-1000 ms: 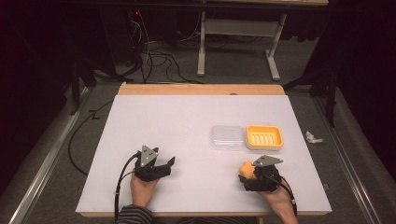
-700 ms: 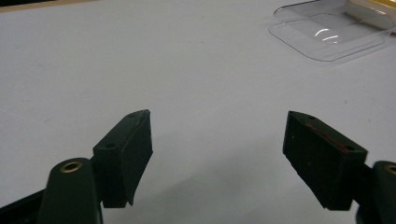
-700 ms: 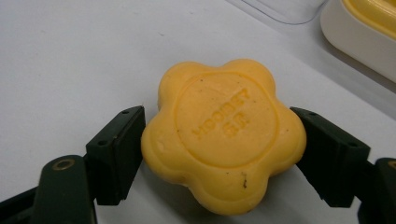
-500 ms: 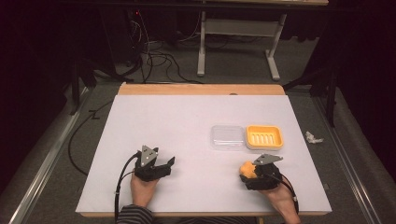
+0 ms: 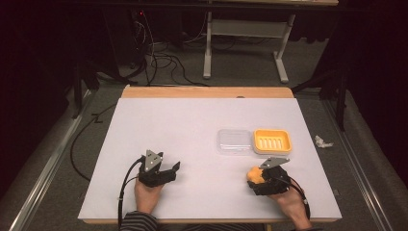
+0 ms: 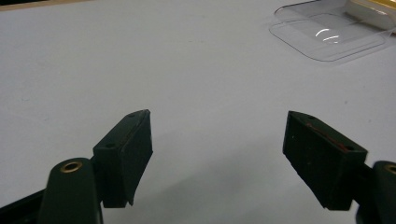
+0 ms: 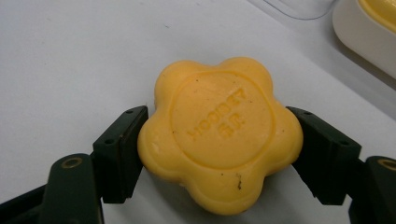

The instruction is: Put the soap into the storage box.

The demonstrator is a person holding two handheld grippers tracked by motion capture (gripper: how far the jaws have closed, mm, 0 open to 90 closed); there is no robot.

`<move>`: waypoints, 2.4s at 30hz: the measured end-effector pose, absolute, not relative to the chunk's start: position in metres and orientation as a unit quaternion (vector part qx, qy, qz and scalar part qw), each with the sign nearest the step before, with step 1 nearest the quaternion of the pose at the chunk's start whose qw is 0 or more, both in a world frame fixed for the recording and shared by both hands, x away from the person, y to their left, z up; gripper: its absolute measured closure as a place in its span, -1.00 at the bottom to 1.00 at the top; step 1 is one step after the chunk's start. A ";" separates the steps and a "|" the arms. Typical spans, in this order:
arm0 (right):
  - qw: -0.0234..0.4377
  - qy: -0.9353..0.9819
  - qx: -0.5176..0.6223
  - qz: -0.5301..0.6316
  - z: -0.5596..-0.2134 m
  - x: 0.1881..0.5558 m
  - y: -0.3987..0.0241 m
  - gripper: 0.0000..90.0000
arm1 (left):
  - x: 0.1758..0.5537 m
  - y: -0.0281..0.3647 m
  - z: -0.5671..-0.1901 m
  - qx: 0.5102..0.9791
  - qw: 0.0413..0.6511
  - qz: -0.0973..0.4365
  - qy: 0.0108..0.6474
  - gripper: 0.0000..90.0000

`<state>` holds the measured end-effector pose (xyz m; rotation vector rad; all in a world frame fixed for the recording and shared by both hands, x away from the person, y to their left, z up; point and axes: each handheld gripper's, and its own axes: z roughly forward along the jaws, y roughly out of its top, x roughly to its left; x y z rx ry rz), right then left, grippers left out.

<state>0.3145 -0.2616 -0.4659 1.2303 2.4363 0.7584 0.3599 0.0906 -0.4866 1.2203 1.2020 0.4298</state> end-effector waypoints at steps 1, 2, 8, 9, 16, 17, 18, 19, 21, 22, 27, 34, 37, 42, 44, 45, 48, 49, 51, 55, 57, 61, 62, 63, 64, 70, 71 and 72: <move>0.155 0.850 0.427 0.266 -0.466 0.314 -0.261 -0.43 | 0.360 0.091 -0.487 0.534 0.635 0.188 0.526 -0.45; 0.156 0.851 0.425 0.266 -0.466 0.314 -0.262 -0.43 | 0.360 0.091 -0.487 0.534 0.635 0.188 0.526 -0.45; 0.143 0.845 0.428 0.287 -0.466 0.313 -0.265 -0.42 | 0.360 0.091 -0.487 0.534 0.634 0.188 0.527 -0.45; 0.142 0.845 0.428 0.288 -0.465 0.313 -0.266 -0.42 | 0.360 0.091 -0.487 0.534 0.634 0.188 0.527 -0.45; 0.153 0.843 0.421 0.297 -0.461 0.311 -0.266 -0.42 | 0.360 0.091 -0.487 0.534 0.634 0.188 0.527 -0.45; 0.153 0.844 0.420 0.297 -0.460 0.311 -0.266 -0.42 | 0.360 0.091 -0.487 0.534 0.634 0.188 0.527 -0.45; 0.153 0.843 0.420 0.299 -0.460 0.311 -0.266 -0.42 | 0.360 0.091 -0.487 0.534 0.634 0.188 0.527 -0.45; 0.156 0.843 0.420 0.297 -0.460 0.310 -0.266 -0.42 | 0.360 0.091 -0.487 0.534 0.634 0.188 0.527 -0.45; 0.158 0.843 0.418 0.299 -0.460 0.310 -0.265 -0.42 | 0.360 0.091 -0.487 0.534 0.634 0.188 0.527 -0.45; 0.158 0.842 0.418 0.301 -0.459 0.310 -0.266 -0.42 | 0.360 0.091 -0.487 0.534 0.634 0.188 0.527 -0.45; 0.159 0.839 0.417 0.311 -0.457 0.310 -0.268 -0.42 | 0.360 0.091 -0.487 0.534 0.634 0.188 0.527 -0.45; 0.164 0.835 0.416 0.320 -0.454 0.309 -0.268 -0.42 | 0.360 0.091 -0.487 0.534 0.634 0.187 0.527 -0.45; 0.165 0.835 0.417 0.320 -0.453 0.309 -0.268 -0.42 | 0.360 0.091 -0.487 0.534 0.634 0.188 0.527 -0.45; 0.168 0.833 0.416 0.323 -0.451 0.310 -0.270 -0.42 | 0.360 0.091 -0.487 0.533 0.634 0.188 0.527 -0.45; 0.169 0.831 0.417 0.327 -0.450 0.310 -0.271 -0.42 | 0.360 0.091 -0.487 0.533 0.634 0.188 0.528 -0.45; 0.169 0.831 0.418 0.326 -0.450 0.309 -0.271 -0.42 | 0.360 0.091 -0.487 0.533 0.634 0.188 0.528 -0.45; 0.171 0.830 0.417 0.329 -0.449 0.309 -0.272 -0.42 | 0.360 0.091 -0.487 0.534 0.634 0.189 0.527 -0.45; 0.173 0.830 0.417 0.327 -0.448 0.309 -0.272 -0.42 | 0.360 0.091 -0.487 0.534 0.634 0.189 0.527 -0.45; 0.175 0.829 0.416 0.329 -0.447 0.309 -0.273 -0.42 | 0.360 0.091 -0.487 0.534 0.634 0.189 0.527 -0.45; 0.179 0.826 0.418 0.333 -0.443 0.309 -0.275 -0.42 | 0.360 0.091 -0.487 0.534 0.633 0.188 0.528 -0.45; 0.183 0.824 0.417 0.338 -0.442 0.309 -0.277 -0.42 | 0.360 0.091 -0.487 0.534 0.633 0.189 0.527 -0.45; 0.187 0.823 0.418 0.336 -0.437 0.310 -0.279 -0.42 | 0.360 0.091 -0.487 0.534 0.633 0.189 0.528 -0.45; 0.190 0.821 0.419 0.337 -0.436 0.310 -0.280 -0.42 | 0.361 0.091 -0.487 0.534 0.633 0.189 0.528 -0.45; 0.190 0.821 0.419 0.337 -0.436 0.310 -0.280 -0.42 | 0.361 0.091 -0.487 0.534 0.633 0.189 0.528 -0.45; 0.192 0.820 0.420 0.339 -0.435 0.311 -0.281 -0.42 | 0.361 0.091 -0.487 0.534 0.633 0.189 0.528 -0.45; 0.202 0.812 0.427 0.344 -0.428 0.314 -0.288 -0.41 | 0.360 0.091 -0.487 0.534 0.633 0.189 0.528 -0.45; 0.202 0.812 0.427 0.344 -0.428 0.314 -0.288 -0.41 | 0.360 0.091 -0.487 0.534 0.633 0.189 0.528 -0.45; 0.204 0.811 0.427 0.345 -0.427 0.315 -0.289 -0.41 | 0.361 0.091 -0.487 0.534 0.633 0.189 0.528 -0.45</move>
